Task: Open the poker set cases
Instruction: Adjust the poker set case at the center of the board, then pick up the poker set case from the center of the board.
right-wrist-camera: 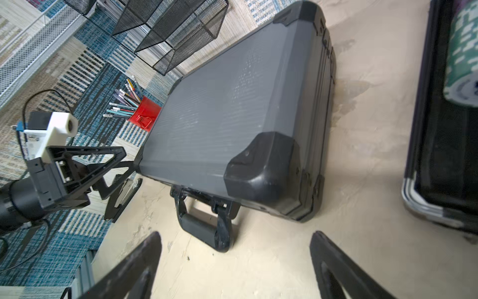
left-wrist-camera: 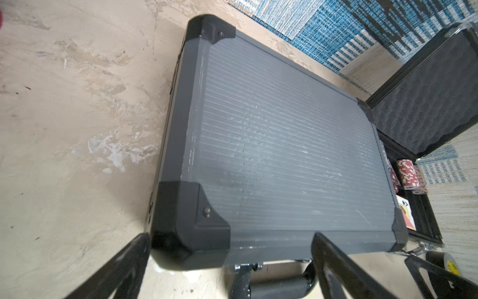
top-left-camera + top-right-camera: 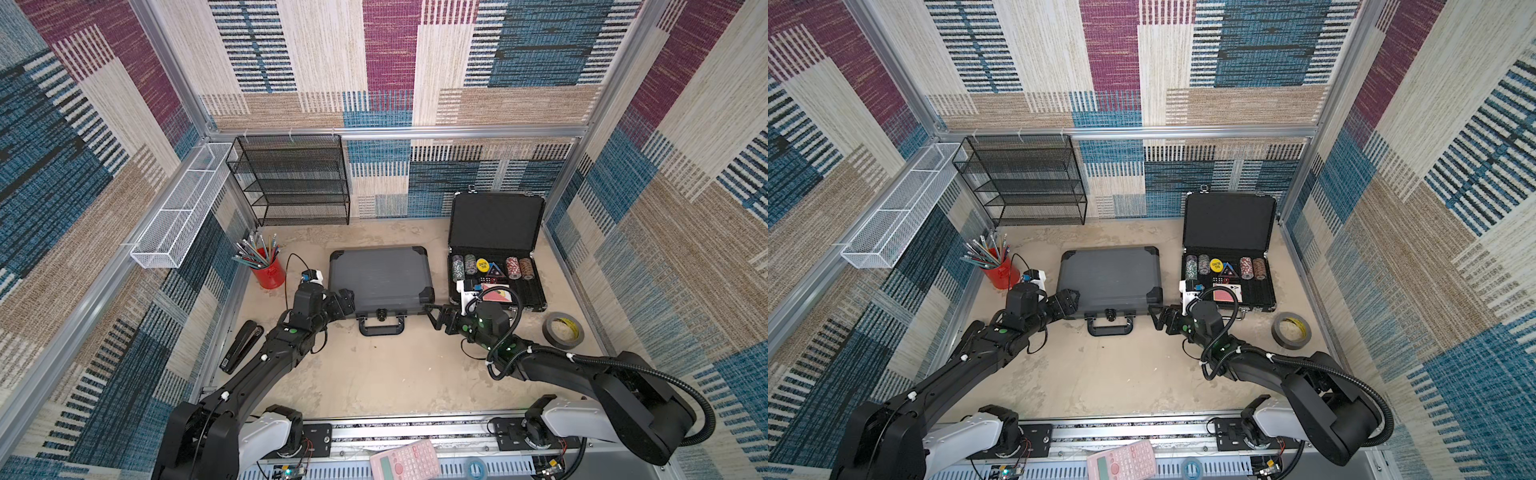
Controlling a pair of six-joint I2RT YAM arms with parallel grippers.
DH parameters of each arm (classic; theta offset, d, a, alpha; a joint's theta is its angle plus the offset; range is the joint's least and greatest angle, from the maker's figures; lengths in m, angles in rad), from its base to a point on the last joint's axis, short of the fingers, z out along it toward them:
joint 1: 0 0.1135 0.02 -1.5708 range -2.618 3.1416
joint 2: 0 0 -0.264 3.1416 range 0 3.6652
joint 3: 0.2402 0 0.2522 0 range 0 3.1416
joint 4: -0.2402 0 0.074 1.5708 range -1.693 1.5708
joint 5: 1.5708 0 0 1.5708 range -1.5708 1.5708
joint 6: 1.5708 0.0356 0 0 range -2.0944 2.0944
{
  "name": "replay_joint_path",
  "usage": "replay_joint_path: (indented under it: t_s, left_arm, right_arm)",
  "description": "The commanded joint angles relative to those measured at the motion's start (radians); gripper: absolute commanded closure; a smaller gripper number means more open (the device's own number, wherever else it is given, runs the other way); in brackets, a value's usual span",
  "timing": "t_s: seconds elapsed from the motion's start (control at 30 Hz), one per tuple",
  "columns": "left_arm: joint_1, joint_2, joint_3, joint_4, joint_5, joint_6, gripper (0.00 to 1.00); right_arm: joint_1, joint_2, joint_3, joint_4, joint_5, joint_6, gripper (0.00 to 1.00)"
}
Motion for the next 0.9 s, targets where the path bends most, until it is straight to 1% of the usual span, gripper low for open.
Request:
replay_joint_path:
  t_s: [0.0, 0.17, 0.3, 0.47, 0.67, 0.87]
  left_arm:
    - [-0.038, -0.033, -0.028, -0.040, -0.061, -0.062, 0.01]
    - [-0.115, -0.082, -0.075, -0.044, -0.127, -0.107, 0.01]
    - [-0.156, -0.091, -0.097, -0.035, -0.143, -0.123, 0.01]
    - [-0.171, -0.082, -0.130, 0.019, -0.096, -0.124, 0.00]
    - [-0.175, -0.037, -0.188, 0.114, -0.003, -0.159, 0.04]
    - [-0.179, 0.006, -0.237, 0.223, 0.066, -0.202, 0.06]
  right_arm:
    - [0.016, -0.017, -0.033, 0.080, -0.045, 0.044, 0.12]
    - [0.067, 0.007, -0.056, 0.106, -0.030, 0.049, 0.15]
    - [0.092, 0.068, -0.067, 0.201, -0.046, 0.085, 0.16]
    - [0.124, 0.169, -0.045, 0.272, -0.063, 0.117, 0.19]
    - [0.158, 0.255, -0.011, 0.306, -0.056, 0.161, 0.22]
    - [0.160, 0.336, 0.011, 0.333, -0.068, 0.211, 0.26]
